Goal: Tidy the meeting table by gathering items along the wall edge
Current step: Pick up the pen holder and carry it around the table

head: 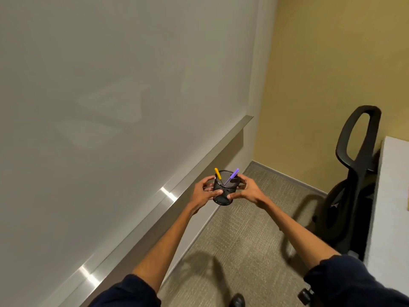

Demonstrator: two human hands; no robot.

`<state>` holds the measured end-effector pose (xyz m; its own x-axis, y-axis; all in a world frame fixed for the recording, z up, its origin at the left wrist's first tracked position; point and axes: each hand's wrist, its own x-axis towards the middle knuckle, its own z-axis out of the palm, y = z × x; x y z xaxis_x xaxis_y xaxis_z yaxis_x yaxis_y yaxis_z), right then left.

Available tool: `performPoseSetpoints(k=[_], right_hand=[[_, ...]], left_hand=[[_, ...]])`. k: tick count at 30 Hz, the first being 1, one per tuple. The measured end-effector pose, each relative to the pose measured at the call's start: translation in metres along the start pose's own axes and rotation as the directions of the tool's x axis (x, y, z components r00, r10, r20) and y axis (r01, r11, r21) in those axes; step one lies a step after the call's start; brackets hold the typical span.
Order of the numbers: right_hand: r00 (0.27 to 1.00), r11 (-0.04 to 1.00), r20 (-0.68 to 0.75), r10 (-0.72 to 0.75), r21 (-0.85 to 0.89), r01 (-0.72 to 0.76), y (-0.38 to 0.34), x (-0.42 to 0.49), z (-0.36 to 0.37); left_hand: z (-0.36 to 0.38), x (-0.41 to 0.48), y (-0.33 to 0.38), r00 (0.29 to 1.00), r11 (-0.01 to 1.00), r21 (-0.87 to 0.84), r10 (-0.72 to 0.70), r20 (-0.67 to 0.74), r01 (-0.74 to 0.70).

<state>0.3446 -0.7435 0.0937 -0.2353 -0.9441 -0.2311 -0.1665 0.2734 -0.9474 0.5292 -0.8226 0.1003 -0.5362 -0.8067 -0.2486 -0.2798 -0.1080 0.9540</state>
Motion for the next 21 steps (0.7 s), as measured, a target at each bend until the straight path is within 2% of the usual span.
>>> performPoseSetpoints(k=[4, 10, 21], right_hand=[[0.999, 0.998, -0.04, 0.034, 0.054, -0.031, -0.011, 0.031, -0.028], [0.985, 0.991, -0.149, 0.087, 0.11, -0.071, -0.016, 0.071, -0.078], [0.939, 0.99, -0.324, 0.112, 0.113, -0.079, -0.025, 0.2, -0.18]], left_hand=[[0.007, 0.048, 0.02, 0.998, 0.998, 0.051, 0.037, 0.043, -0.039], [0.029, 0.126, 0.048, 0.986, 0.998, 0.058, 0.012, 0.168, -0.022], [0.073, 0.316, 0.106, 0.934, 0.998, 0.058, 0.013, 0.358, -0.036]])
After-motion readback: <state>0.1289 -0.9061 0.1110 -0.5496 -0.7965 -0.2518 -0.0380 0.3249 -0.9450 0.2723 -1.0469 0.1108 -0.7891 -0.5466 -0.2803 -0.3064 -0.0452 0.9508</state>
